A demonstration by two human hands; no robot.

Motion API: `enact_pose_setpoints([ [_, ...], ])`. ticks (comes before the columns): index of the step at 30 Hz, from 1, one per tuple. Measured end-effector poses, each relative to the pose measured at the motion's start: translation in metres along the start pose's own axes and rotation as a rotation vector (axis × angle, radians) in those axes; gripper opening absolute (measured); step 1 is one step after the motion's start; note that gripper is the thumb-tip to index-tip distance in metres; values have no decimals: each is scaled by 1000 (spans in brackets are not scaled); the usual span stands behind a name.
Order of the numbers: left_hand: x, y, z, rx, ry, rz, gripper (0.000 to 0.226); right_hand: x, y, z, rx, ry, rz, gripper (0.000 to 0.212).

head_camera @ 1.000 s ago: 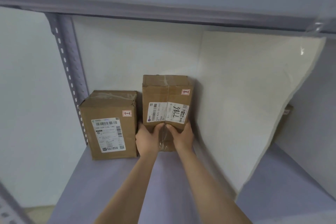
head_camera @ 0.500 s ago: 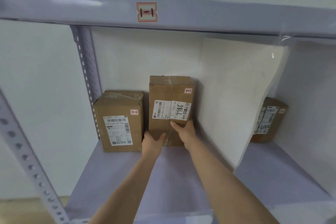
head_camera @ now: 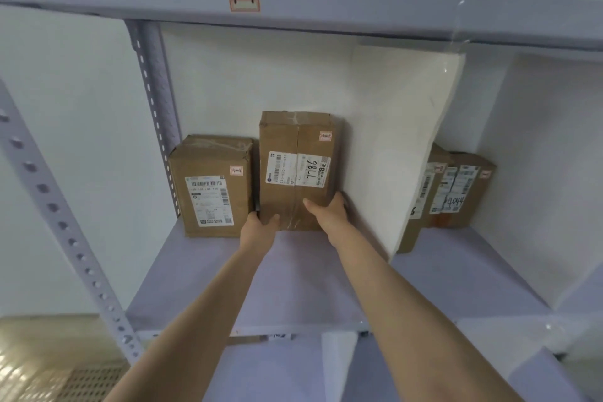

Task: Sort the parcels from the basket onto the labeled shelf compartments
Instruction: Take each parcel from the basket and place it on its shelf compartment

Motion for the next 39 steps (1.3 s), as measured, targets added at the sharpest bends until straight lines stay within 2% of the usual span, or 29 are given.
enact_pose_setpoints([
  [3,1,-13,-9,-15,49,11,54,4,-13,-4,25,-96,-20,88],
  [6,4,-32,-17,-39,95,65,43,4,-25,1,95,-169,-49,58],
  [7,7,-37,-19,-45,119,80,43,2,-30,4,126,-202,-58,54],
  [12,36,-63,-35,-81,283,60,53,-9,-52,30,280,-412,-126,66],
  [16,62,-78,-53,-19,567,151,53,-26,-74,60,357,-820,-191,61],
  [19,74,-93,-68,-5,694,194,52,-35,-97,82,384,-941,-224,60],
  [32,169,-186,-167,46,754,392,61,-68,-231,162,193,-1052,-355,68],
  [36,226,-220,-203,187,780,365,64,-101,-290,184,150,-1092,-327,70],
  [39,276,-241,-235,248,778,251,65,-135,-330,206,205,-1116,-220,70],
])
Point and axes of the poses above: each hand's wrist, its own y-axis towards the middle knuckle, its own z-axis out of the palm, x = y × z, the point moved 4 cm from there along y, towards the middle knuckle
